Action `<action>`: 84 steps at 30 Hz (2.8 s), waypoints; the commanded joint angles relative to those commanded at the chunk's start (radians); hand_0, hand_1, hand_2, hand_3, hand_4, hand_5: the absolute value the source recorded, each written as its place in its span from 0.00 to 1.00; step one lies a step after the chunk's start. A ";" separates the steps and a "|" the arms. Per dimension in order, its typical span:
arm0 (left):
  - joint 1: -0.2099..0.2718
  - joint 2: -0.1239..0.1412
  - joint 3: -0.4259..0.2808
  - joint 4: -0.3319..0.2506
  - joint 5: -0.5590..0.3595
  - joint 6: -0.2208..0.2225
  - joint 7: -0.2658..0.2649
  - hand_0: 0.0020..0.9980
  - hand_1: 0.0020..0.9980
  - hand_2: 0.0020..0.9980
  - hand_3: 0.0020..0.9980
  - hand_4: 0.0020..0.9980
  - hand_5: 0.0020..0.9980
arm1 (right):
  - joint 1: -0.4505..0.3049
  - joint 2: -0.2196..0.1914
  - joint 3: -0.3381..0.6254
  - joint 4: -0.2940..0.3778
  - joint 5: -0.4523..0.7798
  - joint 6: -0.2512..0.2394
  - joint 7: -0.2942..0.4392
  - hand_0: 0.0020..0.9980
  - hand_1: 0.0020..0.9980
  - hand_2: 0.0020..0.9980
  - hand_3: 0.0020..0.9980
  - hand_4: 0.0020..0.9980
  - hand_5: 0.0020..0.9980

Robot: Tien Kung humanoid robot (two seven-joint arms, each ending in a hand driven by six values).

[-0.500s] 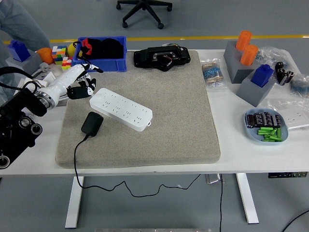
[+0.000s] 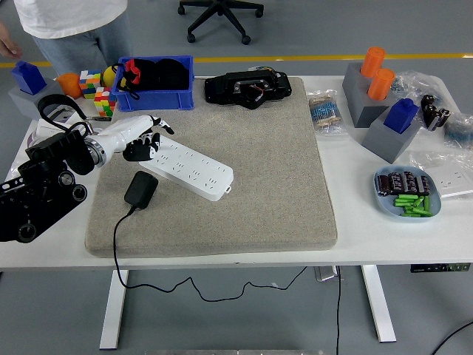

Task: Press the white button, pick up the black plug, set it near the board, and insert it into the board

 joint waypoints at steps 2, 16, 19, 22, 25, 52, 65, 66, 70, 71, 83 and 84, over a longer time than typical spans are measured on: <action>-0.019 -0.006 0.030 0.022 0.006 -0.002 0.003 0.23 0.11 0.15 0.75 0.00 0.00 | 0.000 -0.001 -0.001 0.000 0.000 0.000 0.000 0.71 0.63 0.64 0.61 0.65 0.38; -0.084 -0.033 0.125 0.112 0.044 -0.009 0.012 0.24 0.12 0.14 0.73 0.00 0.00 | 0.003 0.000 -0.003 -0.001 0.003 0.000 0.000 0.71 0.63 0.64 0.61 0.65 0.38; -0.092 -0.036 0.137 0.124 0.048 -0.012 0.015 0.24 0.12 0.14 0.72 0.00 0.00 | 0.002 0.000 -0.004 -0.001 0.003 0.000 0.000 0.71 0.63 0.64 0.61 0.65 0.37; -0.097 -0.037 0.141 0.135 0.051 -0.013 0.016 0.24 0.12 0.14 0.72 0.00 0.00 | 0.002 0.001 -0.004 -0.001 0.004 0.000 0.000 0.71 0.63 0.64 0.61 0.65 0.37; -0.099 -0.036 0.146 0.142 0.054 -0.014 0.017 0.24 0.12 0.14 0.71 0.00 0.00 | 0.002 0.001 -0.005 -0.001 0.004 0.000 0.001 0.71 0.63 0.64 0.61 0.64 0.37; -0.119 -0.060 0.228 0.204 0.025 -0.021 0.032 0.24 0.12 0.14 0.71 0.00 0.00 | 0.002 0.002 -0.011 -0.002 0.008 0.000 0.001 0.71 0.63 0.64 0.61 0.64 0.37; -0.117 -0.057 0.190 0.181 0.053 -0.019 0.034 0.24 0.12 0.14 0.71 0.00 0.00 | 0.001 0.001 -0.009 -0.003 0.006 -0.001 0.000 0.71 0.63 0.64 0.61 0.64 0.37; -0.113 -0.056 0.171 0.172 0.063 -0.020 0.037 0.24 0.12 0.14 0.71 0.00 0.00 | 0.000 0.001 -0.009 -0.003 0.006 0.000 0.000 0.71 0.63 0.64 0.61 0.64 0.37; -0.099 -0.049 0.097 0.125 0.088 -0.016 0.041 0.24 0.12 0.14 0.71 0.00 0.00 | -0.001 0.002 -0.011 -0.003 0.005 0.000 0.000 0.71 0.63 0.64 0.61 0.64 0.37; -0.091 -0.046 0.072 0.108 0.096 -0.015 0.044 0.24 0.12 0.14 0.71 0.00 0.00 | -0.001 0.002 -0.012 -0.002 0.005 0.000 0.000 0.71 0.63 0.64 0.61 0.64 0.37; 0.089 0.002 -0.191 -0.114 0.131 0.010 0.068 0.25 0.14 0.16 0.70 0.00 0.00 | -0.008 0.006 -0.013 -0.003 0.001 0.002 0.000 0.71 0.63 0.64 0.61 0.64 0.37; 0.104 0.004 -0.206 -0.130 0.134 0.014 0.071 0.34 0.47 0.51 0.71 0.73 0.04 | -0.009 0.006 -0.012 -0.003 0.001 0.001 0.000 0.71 0.63 0.64 0.61 0.64 0.37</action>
